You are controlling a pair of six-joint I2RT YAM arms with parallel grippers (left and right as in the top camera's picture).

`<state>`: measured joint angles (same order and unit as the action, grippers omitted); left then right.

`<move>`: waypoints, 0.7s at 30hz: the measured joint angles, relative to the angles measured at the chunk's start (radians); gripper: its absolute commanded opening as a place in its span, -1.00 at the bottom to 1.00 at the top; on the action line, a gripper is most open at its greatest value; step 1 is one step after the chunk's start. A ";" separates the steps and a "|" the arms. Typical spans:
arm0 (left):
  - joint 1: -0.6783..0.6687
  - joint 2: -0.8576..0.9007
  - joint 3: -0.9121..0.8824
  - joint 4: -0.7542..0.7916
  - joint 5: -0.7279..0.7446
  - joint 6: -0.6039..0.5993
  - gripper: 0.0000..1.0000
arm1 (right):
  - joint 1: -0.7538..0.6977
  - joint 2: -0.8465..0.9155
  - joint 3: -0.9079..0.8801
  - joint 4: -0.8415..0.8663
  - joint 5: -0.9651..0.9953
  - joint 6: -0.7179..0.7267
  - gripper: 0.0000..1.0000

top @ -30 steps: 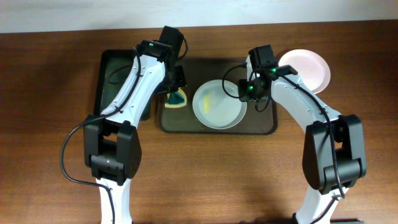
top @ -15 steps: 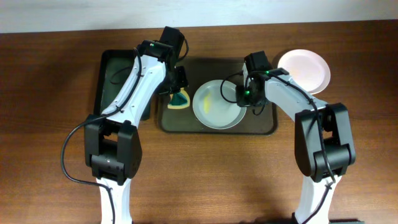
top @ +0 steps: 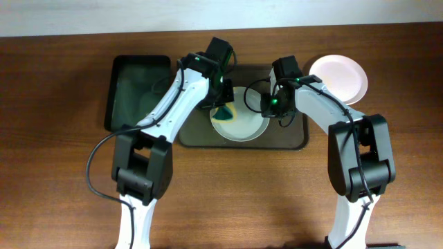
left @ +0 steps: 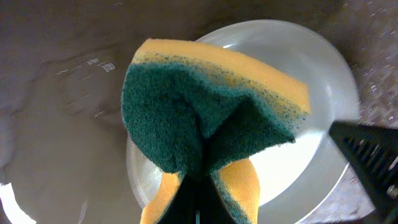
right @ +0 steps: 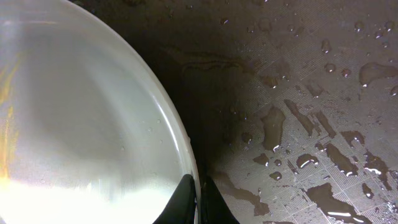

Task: Clean dirty plates on tray and stack at the side
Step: 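Scrub the last white plate with the sponge in the left gripper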

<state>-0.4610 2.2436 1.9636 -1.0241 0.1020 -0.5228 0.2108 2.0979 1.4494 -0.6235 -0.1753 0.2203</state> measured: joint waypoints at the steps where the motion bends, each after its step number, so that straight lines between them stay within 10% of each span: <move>1: -0.003 0.017 0.000 0.022 0.019 -0.005 -1.00 | 0.000 0.000 0.000 0.000 0.000 0.006 -0.92; 21: -0.088 0.091 0.003 0.118 0.002 -0.047 -1.00 | 0.000 0.000 0.000 -0.003 -0.004 0.016 -0.92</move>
<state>-0.5491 2.3348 1.9671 -0.9058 0.1036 -0.5697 0.2108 2.0983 1.4494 -0.6266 -0.1791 0.2367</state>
